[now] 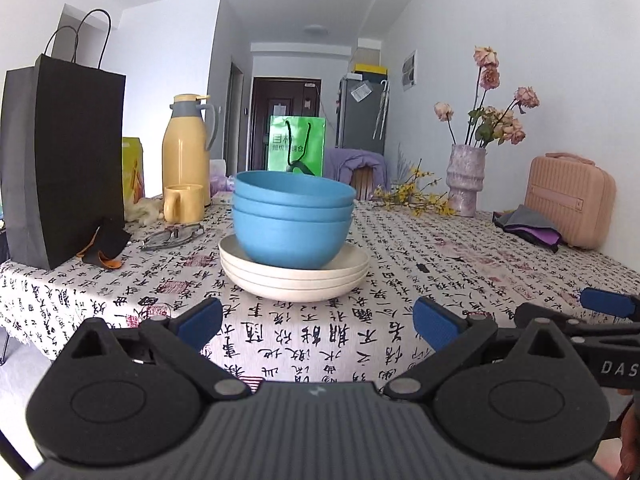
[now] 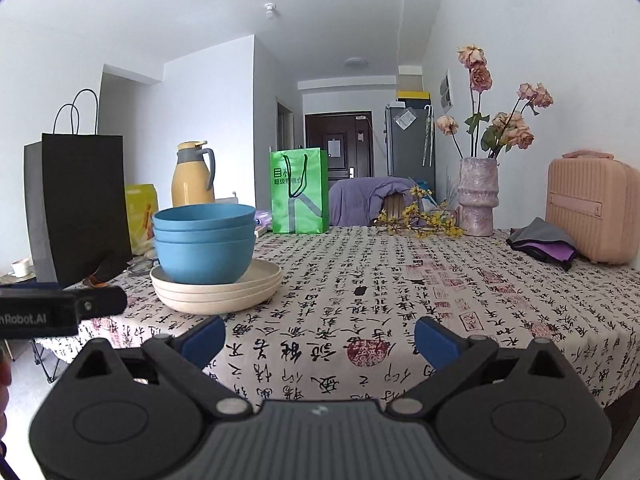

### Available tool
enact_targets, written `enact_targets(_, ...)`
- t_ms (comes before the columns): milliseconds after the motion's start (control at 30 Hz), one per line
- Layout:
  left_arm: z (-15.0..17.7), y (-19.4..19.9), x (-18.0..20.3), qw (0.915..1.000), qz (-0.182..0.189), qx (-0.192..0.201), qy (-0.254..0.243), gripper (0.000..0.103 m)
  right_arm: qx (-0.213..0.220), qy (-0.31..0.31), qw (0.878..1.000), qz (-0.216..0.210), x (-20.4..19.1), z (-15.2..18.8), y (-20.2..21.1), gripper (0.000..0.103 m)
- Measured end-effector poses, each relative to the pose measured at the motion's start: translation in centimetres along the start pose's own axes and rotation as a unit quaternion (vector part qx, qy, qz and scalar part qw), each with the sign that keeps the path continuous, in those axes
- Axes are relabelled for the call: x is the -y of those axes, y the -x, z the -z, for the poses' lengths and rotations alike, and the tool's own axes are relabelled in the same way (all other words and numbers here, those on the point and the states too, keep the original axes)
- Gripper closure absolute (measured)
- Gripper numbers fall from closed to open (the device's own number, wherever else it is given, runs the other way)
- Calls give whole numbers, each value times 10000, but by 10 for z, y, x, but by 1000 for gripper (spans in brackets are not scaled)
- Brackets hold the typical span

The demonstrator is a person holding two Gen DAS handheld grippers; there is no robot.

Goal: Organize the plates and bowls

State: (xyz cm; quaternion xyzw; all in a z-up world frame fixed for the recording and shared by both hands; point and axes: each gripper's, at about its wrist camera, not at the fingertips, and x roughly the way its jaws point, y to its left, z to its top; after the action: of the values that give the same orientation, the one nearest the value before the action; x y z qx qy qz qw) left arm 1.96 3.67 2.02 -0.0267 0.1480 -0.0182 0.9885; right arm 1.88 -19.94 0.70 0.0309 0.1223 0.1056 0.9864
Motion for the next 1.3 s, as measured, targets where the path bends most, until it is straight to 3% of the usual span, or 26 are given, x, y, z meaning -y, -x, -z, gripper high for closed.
enact_targets(1300,-1,2,5,9999,5,61,-82,0,13,-102,9999,50,5,2,-1,0)
